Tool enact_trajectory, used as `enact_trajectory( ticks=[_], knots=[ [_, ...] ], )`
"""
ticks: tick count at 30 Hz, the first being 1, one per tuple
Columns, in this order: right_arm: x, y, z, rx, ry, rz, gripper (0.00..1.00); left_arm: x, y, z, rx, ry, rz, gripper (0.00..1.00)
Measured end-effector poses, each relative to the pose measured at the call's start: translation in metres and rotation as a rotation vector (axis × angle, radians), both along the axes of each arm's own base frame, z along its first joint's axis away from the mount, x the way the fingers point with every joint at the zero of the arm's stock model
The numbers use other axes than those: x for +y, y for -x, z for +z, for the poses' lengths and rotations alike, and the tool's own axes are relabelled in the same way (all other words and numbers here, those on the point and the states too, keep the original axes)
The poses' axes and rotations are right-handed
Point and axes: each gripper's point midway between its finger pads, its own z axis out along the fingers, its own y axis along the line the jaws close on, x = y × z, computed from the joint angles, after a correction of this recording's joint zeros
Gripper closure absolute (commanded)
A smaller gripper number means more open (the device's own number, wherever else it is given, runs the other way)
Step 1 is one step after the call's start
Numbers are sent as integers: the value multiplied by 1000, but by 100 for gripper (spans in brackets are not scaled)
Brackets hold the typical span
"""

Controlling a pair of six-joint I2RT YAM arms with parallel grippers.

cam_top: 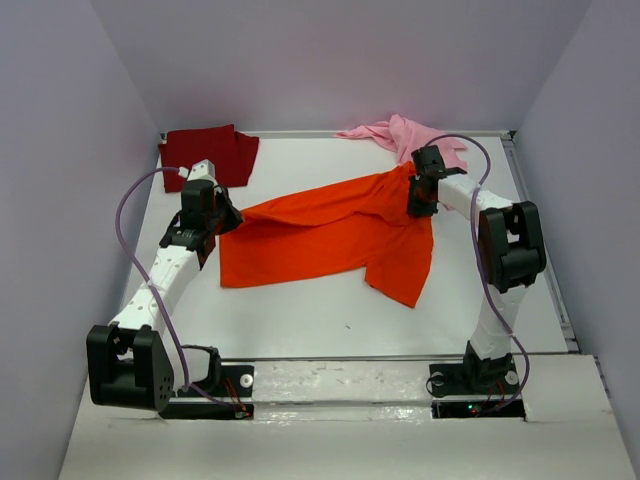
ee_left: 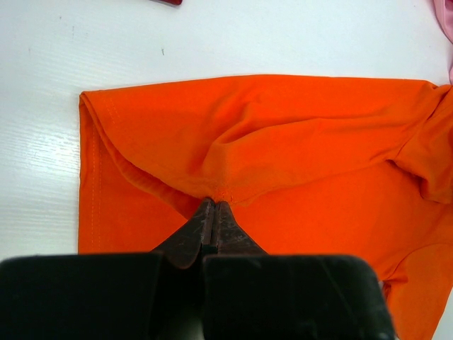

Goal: Fold and stack the t-shirts
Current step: Fold the tshirt

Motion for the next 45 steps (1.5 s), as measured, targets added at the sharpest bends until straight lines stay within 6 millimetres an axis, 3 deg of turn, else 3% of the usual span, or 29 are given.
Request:
enact_trajectory(
  ticks=[11, 16, 21, 26, 32, 37, 45],
  knots=[
    [0, 0, 0, 1, 0, 0, 85, 0, 0, 0, 0, 0, 0, 100],
    [0, 0, 1, 0, 0, 0, 84, 0, 0, 0, 0, 0, 0, 100],
    [0, -1, 4, -5, 0, 0, 73, 0, 0, 0, 0, 0, 0, 100],
    [-1, -1, 7, -12, 6, -4, 79, 0, 0, 0, -1, -2, 2, 100],
    [-2, 1, 4, -4, 5, -5, 76, 3, 2, 5, -22, -26, 14, 100],
    [-1, 3, 2, 2, 0, -3, 75, 0, 7, -16, 49, -50, 20, 100],
    [5, -1, 8, -10, -26, 9, 74, 14, 19, -86, 275, -79, 82, 100]
  ],
)
